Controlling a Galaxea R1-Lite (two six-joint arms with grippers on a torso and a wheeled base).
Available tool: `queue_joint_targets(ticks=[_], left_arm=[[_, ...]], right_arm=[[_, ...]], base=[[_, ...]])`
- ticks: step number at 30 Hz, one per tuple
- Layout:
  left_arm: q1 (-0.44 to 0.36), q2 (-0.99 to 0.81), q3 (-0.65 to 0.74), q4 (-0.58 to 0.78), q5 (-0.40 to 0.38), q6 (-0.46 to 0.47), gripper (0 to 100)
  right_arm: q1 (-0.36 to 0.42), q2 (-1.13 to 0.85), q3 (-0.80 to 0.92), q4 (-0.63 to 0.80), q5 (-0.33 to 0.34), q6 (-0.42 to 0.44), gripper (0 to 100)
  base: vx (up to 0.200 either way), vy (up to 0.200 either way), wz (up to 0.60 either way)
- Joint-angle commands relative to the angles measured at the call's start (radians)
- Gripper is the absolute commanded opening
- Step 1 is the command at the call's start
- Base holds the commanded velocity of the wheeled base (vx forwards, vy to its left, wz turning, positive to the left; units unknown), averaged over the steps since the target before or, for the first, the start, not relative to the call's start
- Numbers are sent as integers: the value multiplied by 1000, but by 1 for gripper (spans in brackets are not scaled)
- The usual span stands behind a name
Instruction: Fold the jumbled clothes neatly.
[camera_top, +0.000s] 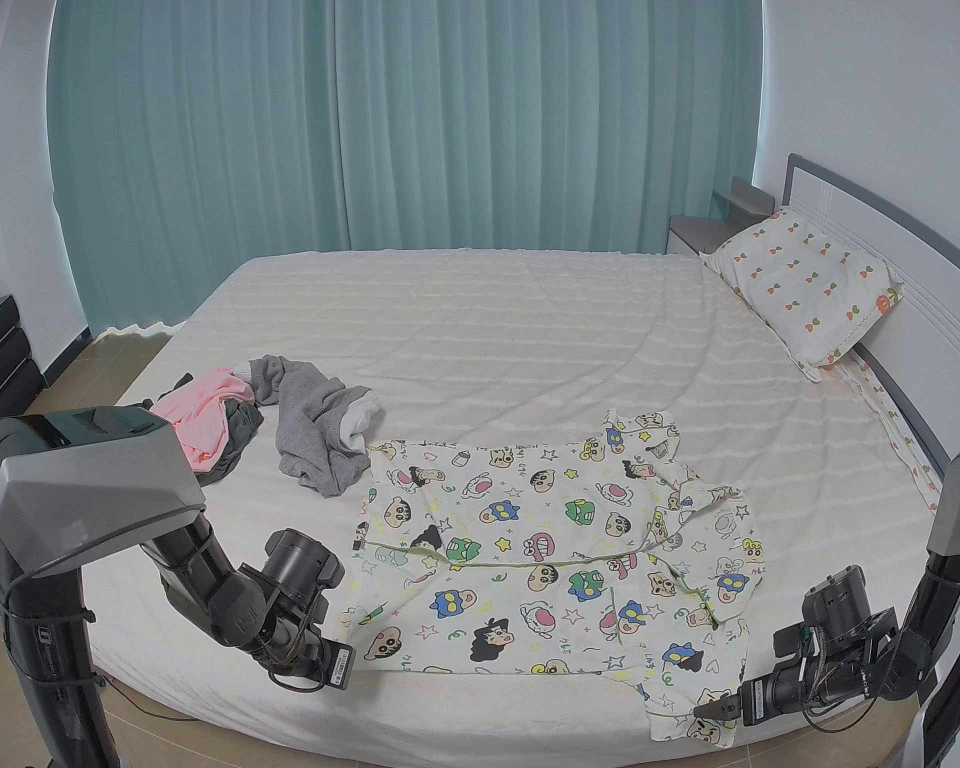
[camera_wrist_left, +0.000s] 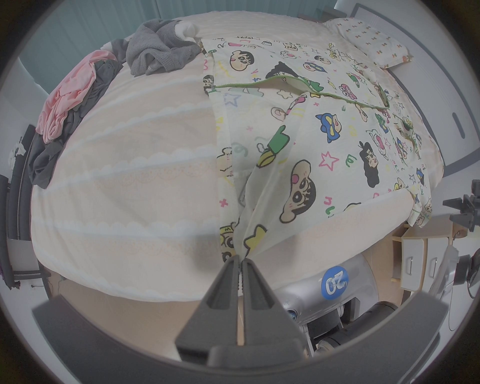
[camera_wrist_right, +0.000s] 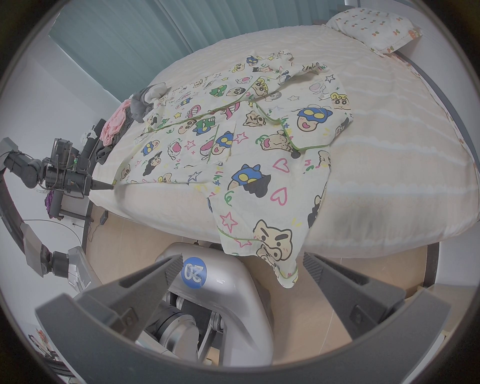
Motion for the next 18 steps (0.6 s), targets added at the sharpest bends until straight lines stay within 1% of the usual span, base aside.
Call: queue_joint_targets(ticks=[1, 2, 9, 13, 15, 16, 17, 18], left_arm=[[-5, -2, 14, -1, -1, -1, 0], [-5, -2, 14, -1, -1, -1, 100], [-3, -33, 28, -1, 2, -7, 100], [14, -144, 37, -1, -13, -29, 100], [15, -191, 1, -4, -30, -105, 100], [12, -196, -32, -1, -44, -159, 100], [12, -196, -43, 1, -47, -177, 100], [5, -188, -107, 8, -64, -306, 100]], right_arm=[[7, -6, 15, 15, 2, 0, 100], [10, -7, 15, 15, 2, 0, 100], [13, -11, 15, 16, 0, 0, 100], [13, -11, 15, 15, 0, 0, 100], [16, -9, 15, 15, 0, 0, 100], [18, -9, 15, 15, 0, 0, 100], [18, -11, 15, 15, 0, 0, 100], [18, -11, 15, 16, 0, 0, 100]], base=[[0, 0, 0], [0, 0, 0], [0, 0, 0], [0, 0, 0], [0, 0, 0], [0, 0, 0], [0, 0, 0], [0, 0, 0]])
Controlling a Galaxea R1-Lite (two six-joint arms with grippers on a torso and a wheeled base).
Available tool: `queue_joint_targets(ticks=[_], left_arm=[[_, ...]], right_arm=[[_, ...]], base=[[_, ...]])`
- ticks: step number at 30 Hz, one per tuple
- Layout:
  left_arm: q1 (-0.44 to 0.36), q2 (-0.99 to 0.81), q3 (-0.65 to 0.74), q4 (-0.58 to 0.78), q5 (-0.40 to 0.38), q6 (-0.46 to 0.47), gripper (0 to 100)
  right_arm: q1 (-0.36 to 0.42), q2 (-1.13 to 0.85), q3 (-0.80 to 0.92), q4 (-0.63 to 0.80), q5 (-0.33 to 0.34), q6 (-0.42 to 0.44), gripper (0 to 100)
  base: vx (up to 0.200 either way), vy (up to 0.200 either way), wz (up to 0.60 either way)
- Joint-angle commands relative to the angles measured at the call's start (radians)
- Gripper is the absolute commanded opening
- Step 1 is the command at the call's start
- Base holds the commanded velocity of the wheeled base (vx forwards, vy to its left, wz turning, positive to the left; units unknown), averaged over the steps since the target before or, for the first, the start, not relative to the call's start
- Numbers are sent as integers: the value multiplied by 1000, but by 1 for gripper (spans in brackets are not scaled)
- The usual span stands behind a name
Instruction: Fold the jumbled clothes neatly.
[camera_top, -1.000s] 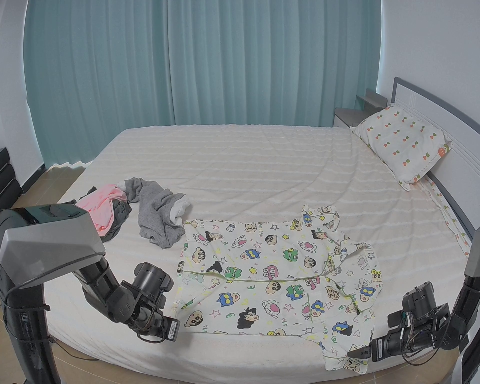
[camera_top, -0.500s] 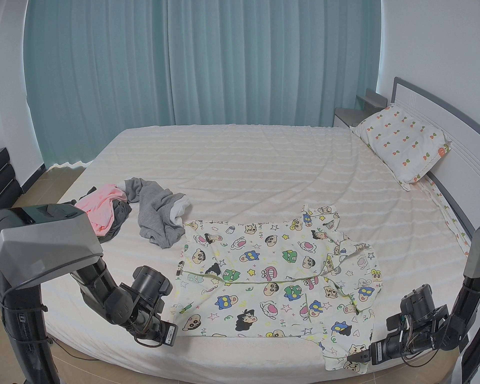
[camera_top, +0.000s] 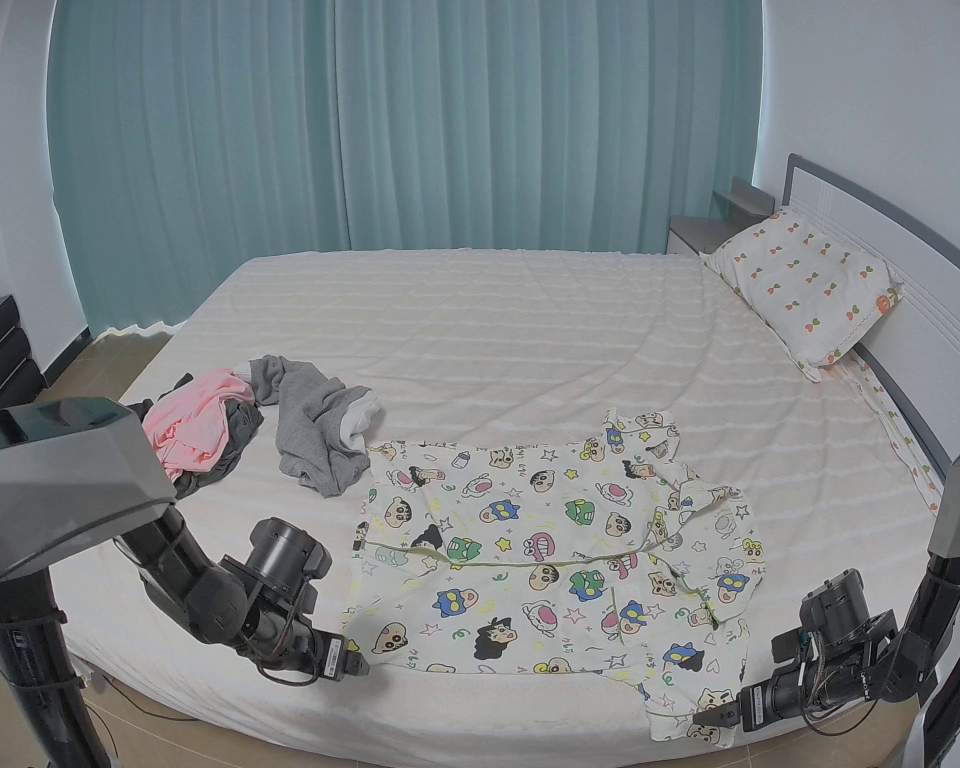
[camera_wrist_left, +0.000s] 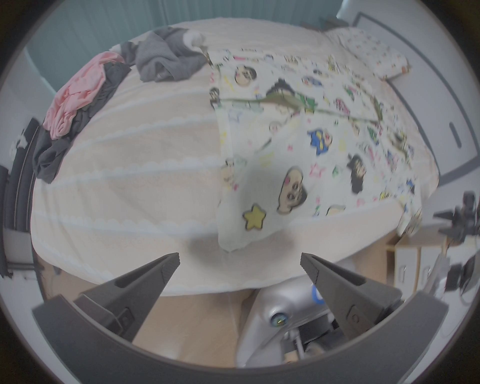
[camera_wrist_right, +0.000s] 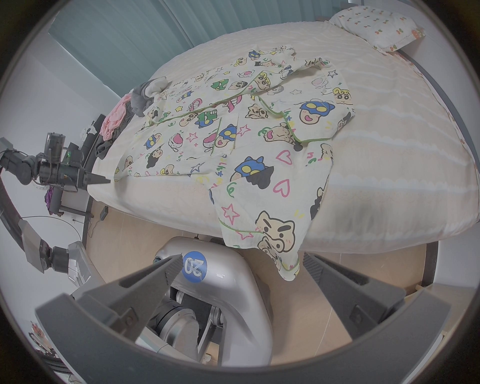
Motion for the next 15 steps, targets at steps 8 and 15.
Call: queue_joint_targets(ticks=[8, 15], left_arm=[[-18, 113, -366, 98, -43, -630, 100], [-22, 199, -474, 216, 15, -685, 100]], right_arm=[[4, -2, 15, -1, 0, 0, 100], [2, -1, 15, -1, 0, 0, 100]], base=[[0, 0, 0], [0, 0, 0]])
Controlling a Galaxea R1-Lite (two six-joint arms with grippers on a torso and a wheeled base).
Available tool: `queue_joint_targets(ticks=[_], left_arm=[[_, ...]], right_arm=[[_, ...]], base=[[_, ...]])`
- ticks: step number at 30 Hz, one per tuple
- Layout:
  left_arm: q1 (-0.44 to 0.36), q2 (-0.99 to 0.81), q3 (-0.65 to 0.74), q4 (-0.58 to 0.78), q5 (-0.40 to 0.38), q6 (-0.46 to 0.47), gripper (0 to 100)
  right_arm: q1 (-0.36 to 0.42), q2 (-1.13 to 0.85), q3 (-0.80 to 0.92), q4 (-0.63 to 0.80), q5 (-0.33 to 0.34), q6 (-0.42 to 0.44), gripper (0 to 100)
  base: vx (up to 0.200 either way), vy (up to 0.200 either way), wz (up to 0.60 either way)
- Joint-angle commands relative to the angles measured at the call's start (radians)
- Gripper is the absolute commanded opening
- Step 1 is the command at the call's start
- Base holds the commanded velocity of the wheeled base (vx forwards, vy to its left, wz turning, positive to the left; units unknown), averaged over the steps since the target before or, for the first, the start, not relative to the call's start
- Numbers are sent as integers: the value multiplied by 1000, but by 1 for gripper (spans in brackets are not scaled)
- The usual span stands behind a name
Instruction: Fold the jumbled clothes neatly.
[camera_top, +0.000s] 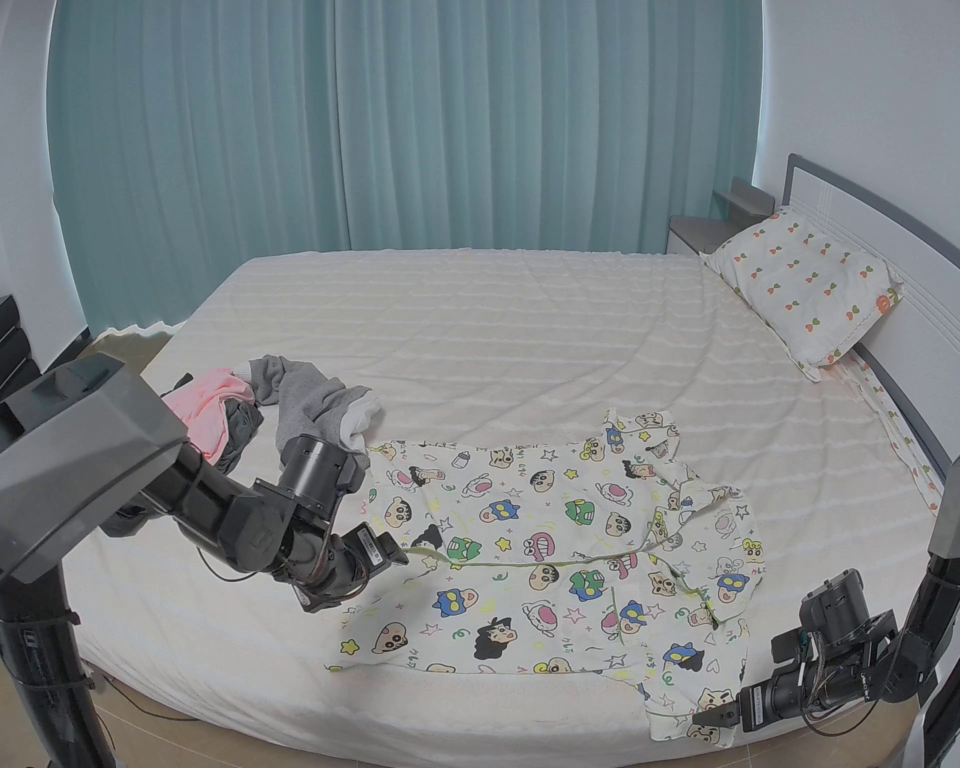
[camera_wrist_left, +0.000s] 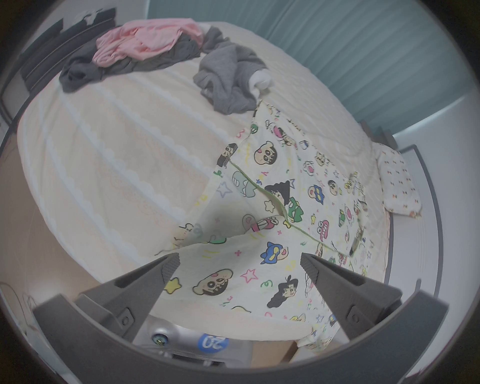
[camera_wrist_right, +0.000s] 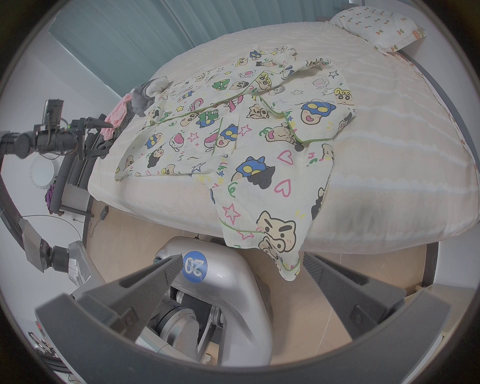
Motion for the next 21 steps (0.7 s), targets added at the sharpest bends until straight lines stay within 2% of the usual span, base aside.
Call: queue_joint_targets(ticks=[1, 5, 14, 21], left_arm=[[-10, 117, -109, 75, 67, -18, 100], [-11, 166, -157, 111, 160, 2, 100], [-31, 200, -209, 141, 177, 41, 100], [-65, 229, -231, 192, 248, 114, 100]], right_arm=[[1, 1, 15, -1, 0, 0, 100], [1, -1, 15, -1, 0, 0, 100], [1, -1, 15, -1, 0, 0, 100], [-1, -4, 15, -1, 0, 0, 100]], base=[[0, 0, 0], [0, 0, 0], [0, 0, 0], [0, 0, 0]])
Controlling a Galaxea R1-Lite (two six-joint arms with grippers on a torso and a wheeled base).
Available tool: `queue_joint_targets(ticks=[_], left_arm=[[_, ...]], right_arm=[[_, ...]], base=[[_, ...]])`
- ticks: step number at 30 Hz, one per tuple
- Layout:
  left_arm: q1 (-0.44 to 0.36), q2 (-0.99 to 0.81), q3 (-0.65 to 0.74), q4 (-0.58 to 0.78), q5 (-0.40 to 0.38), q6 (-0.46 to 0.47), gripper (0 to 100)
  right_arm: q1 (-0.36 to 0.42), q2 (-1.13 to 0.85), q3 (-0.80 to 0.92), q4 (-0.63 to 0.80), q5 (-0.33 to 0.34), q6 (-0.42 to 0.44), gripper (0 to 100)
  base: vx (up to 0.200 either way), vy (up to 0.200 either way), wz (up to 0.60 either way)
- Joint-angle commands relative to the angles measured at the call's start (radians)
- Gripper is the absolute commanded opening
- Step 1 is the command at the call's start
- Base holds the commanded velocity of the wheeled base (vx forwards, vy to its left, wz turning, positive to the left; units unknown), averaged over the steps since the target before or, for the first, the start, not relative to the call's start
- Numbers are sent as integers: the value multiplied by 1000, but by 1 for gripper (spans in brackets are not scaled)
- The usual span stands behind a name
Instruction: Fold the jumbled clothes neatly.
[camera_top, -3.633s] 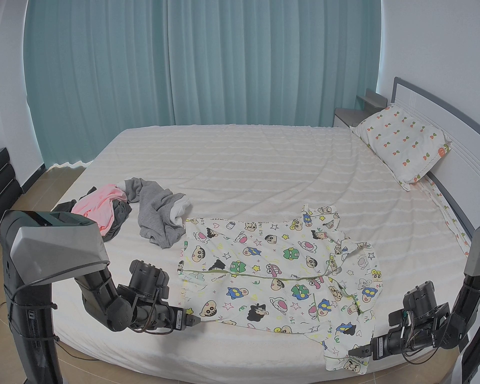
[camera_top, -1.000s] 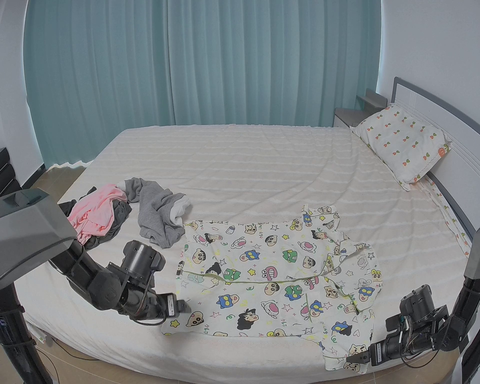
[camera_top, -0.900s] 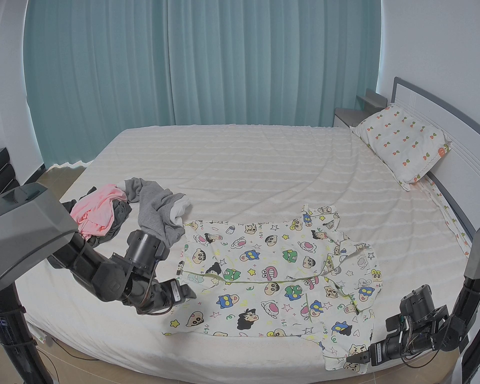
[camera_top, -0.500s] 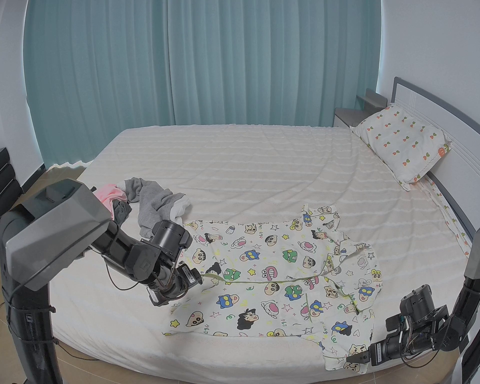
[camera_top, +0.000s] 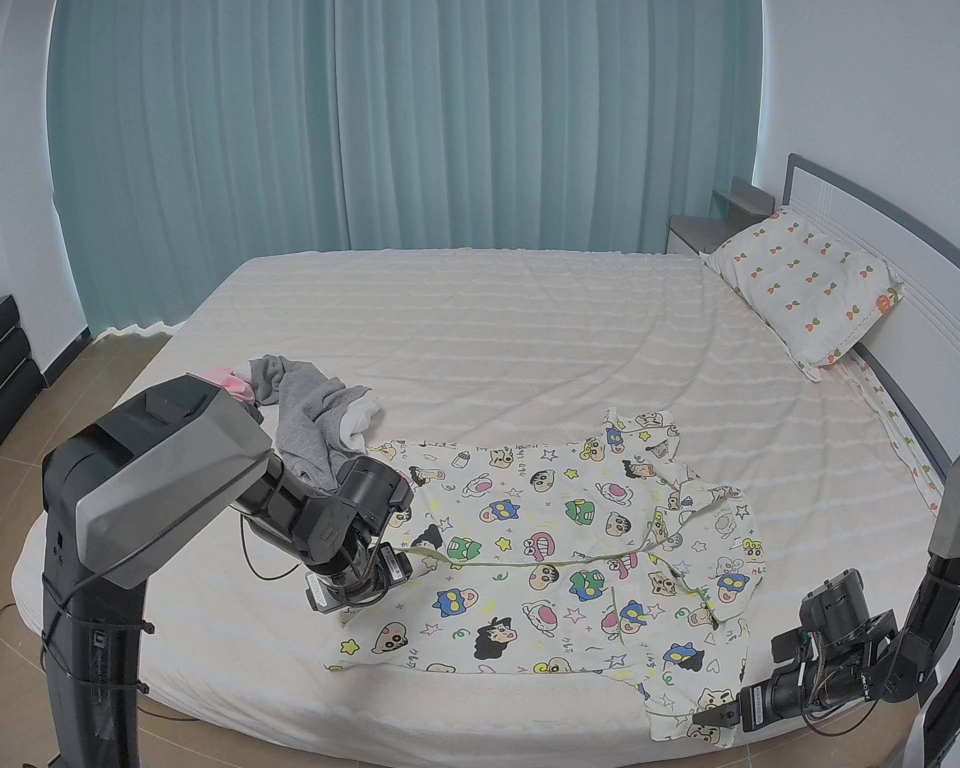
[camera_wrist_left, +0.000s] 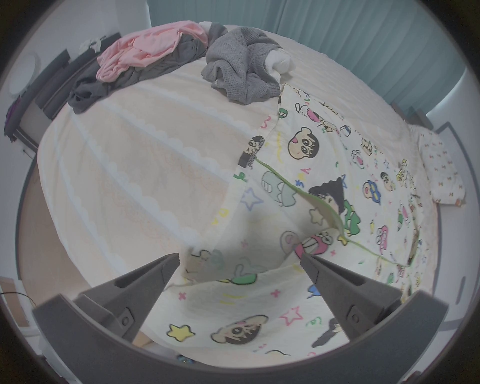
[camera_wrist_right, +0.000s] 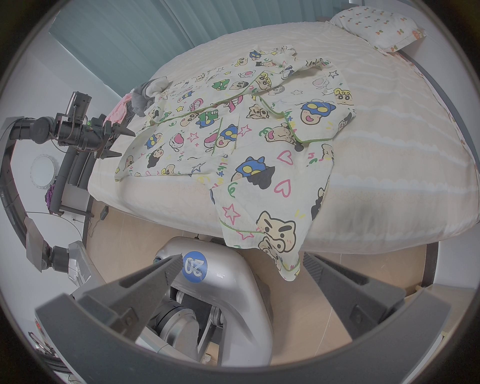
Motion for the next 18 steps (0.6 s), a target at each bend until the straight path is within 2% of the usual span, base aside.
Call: queue_joint_targets(ticks=[1, 2, 18], left_arm=[[-23, 28, -16, 24, 23, 18, 100], [-48, 27, -28, 53, 26, 28, 100], [-169, 19, -44, 98, 24, 18, 100]], right_arm=[[-1, -3, 15, 0, 0, 0, 100], [-1, -8, 15, 0, 0, 0, 100], [-6, -11, 15, 0, 0, 0, 100]], base=[[0, 0, 0], [0, 0, 0], [0, 0, 0]])
